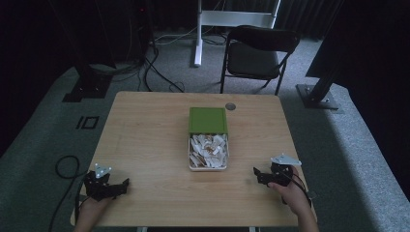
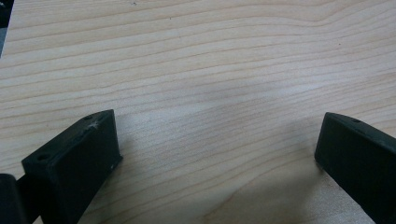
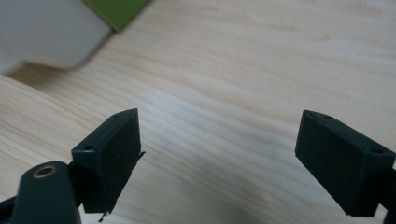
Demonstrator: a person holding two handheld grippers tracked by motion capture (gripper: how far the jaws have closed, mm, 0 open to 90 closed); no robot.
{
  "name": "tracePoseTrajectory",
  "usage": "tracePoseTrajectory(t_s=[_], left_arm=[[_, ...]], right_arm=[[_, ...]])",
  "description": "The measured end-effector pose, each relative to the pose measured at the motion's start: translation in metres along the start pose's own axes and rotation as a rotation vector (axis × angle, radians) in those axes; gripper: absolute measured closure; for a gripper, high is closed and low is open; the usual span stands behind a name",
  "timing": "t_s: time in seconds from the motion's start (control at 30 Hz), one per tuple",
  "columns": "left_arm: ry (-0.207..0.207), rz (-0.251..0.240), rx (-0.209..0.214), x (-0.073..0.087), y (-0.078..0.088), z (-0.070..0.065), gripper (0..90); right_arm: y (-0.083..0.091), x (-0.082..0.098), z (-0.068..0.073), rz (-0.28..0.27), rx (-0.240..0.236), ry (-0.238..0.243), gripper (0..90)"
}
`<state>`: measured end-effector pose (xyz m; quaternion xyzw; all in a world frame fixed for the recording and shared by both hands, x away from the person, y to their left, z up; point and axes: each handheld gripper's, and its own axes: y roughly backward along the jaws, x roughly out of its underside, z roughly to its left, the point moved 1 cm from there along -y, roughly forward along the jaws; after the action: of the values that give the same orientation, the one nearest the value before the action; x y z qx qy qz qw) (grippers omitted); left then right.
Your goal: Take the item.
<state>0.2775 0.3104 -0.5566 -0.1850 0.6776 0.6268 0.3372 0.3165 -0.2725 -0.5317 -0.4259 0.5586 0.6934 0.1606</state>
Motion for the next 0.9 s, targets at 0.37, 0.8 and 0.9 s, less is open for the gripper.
tracePoseTrajectory(t_s=[0.37,0.8,0.9], left_arm=[[0.002,-0.002,0.0,0.0,0.0,0.0,0.7],[0.003,-0.002,0.0,0.0,0.0,0.0,0.7],[0.002,-0.002,0.0,0.0,0.0,0.0,0.7]], right_arm=[[0.016,-0.036,0.012,-0.098,-0.042,0.03,14.0],[0.027,-0.077,0.035,-0.19,-0.13,0.144,19.1],[0.027,-0.085,0.041,-0.209,-0.173,0.151,19.1]])
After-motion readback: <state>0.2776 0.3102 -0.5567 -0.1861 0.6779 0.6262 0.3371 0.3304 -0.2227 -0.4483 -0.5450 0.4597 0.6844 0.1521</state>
